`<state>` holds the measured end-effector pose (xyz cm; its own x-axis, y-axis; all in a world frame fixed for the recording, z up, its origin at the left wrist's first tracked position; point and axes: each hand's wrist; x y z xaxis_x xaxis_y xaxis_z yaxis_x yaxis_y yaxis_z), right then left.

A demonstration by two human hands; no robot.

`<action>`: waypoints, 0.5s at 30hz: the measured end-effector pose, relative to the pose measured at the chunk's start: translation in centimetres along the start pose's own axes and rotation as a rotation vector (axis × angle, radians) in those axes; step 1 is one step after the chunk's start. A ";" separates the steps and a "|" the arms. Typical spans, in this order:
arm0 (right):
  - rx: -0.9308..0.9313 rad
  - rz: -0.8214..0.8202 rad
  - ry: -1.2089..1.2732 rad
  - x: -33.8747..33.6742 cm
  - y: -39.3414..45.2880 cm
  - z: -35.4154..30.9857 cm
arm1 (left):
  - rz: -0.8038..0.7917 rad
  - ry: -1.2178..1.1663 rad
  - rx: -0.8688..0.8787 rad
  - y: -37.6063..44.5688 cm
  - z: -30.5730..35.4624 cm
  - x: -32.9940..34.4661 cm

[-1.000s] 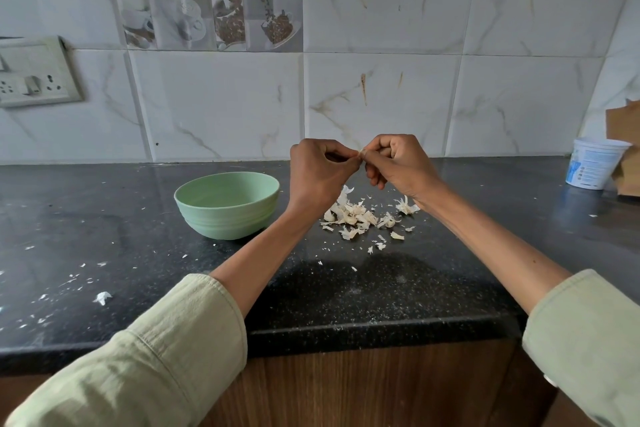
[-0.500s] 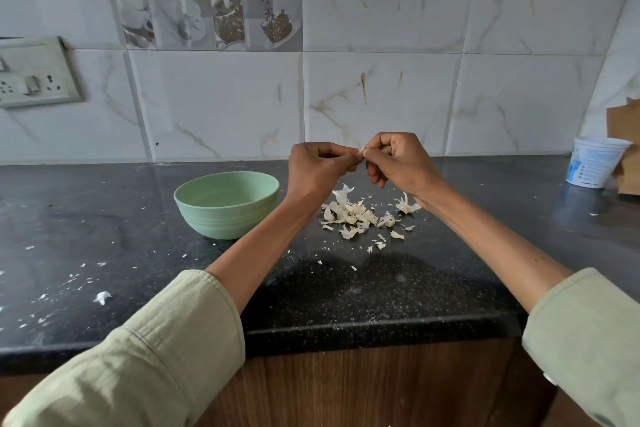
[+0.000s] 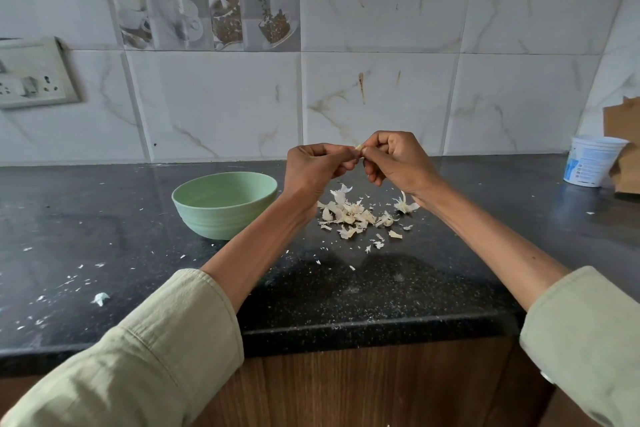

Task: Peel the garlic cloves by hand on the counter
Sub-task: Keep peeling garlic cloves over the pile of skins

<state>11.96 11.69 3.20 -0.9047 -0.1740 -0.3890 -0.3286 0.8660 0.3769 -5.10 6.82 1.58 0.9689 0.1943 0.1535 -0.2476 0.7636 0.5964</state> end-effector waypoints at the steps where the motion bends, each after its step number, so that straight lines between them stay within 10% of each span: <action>1: 0.000 0.003 0.002 0.0 0.0 0.0 | -0.004 -0.015 -0.005 0.0 0.0 0.0; 15: 0.042 0.117 -0.046 -0.3 -0.1 0.1 | -0.108 -0.092 -0.088 0.2 -0.4 0.1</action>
<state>12.24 11.70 3.23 -0.9226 -0.0497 -0.3826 -0.2088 0.8982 0.3868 -5.01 7.27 1.44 0.9846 0.0545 0.1659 -0.1373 0.8287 0.5426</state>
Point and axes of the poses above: each hand's wrist, its own y-axis towards the middle knuckle, its own x-axis out of the palm, z = x × y, and after that the axes turned 14 degrees about x, right-handed
